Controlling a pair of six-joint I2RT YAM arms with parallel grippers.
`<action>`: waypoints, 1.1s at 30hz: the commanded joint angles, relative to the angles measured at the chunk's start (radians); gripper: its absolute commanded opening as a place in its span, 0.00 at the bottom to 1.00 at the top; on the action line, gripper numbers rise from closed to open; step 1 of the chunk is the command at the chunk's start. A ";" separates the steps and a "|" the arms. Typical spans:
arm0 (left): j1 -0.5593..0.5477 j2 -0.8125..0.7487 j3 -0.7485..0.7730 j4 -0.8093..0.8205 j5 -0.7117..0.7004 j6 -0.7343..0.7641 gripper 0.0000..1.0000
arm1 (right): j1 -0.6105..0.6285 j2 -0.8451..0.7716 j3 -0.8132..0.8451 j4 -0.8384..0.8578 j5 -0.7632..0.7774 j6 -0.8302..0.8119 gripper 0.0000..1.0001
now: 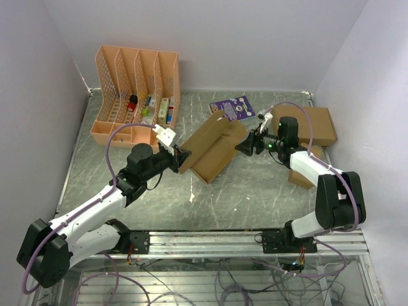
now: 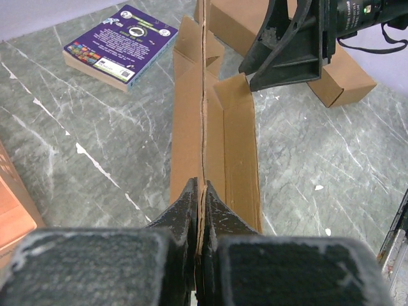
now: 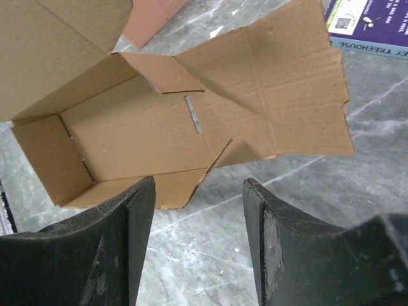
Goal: Fold the paper box
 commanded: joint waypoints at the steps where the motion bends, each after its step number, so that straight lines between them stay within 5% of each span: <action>1: -0.011 0.006 0.022 0.032 0.021 0.010 0.07 | 0.019 0.020 0.033 -0.009 0.052 -0.056 0.54; 11: -0.012 0.023 0.018 0.053 0.026 0.003 0.07 | 0.078 0.023 0.042 -0.067 0.038 -0.163 0.15; 21: -0.012 0.049 0.023 0.061 0.023 0.001 0.07 | 0.180 0.003 0.039 -0.188 0.093 -0.386 0.09; 26: -0.012 0.057 0.026 0.050 0.021 0.018 0.07 | 0.177 0.011 0.065 -0.245 0.081 -0.439 0.12; 33: -0.011 0.021 0.053 -0.050 0.025 0.138 0.07 | -0.020 -0.014 0.228 -0.600 -0.248 -0.705 0.52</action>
